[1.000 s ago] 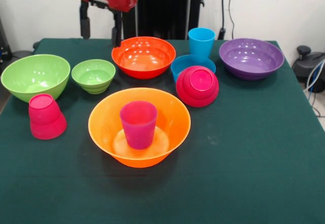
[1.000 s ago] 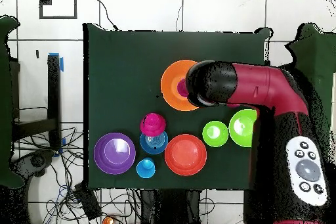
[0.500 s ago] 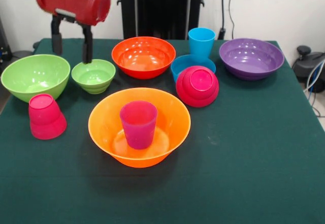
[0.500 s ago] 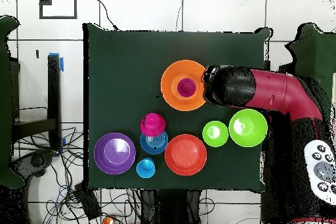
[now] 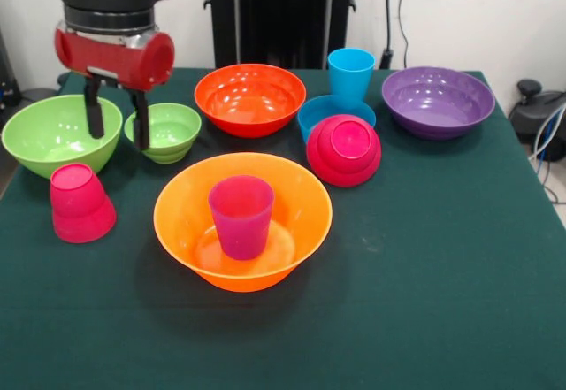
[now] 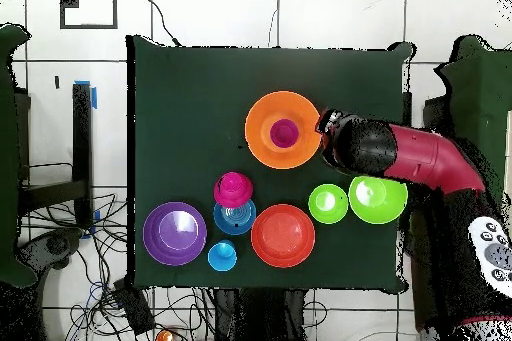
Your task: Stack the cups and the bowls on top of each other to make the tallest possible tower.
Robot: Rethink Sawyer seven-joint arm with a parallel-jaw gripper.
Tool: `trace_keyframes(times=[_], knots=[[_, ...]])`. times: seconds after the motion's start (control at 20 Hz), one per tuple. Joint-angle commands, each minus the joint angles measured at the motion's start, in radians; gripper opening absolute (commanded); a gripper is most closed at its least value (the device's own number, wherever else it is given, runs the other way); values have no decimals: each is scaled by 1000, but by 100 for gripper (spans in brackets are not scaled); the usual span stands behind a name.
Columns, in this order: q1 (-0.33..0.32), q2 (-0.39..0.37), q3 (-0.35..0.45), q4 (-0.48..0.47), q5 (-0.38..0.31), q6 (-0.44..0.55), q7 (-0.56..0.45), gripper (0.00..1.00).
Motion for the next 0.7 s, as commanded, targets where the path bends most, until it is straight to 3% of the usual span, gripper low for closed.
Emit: trace_keyframes(times=[0.05,0.35,0.7], knots=[[30,42,71,195,-92,-77,-83,100],[74,77,23,205,-131,-121,-32,100],[107,106,-22,158,-145,-64,-14,100]])
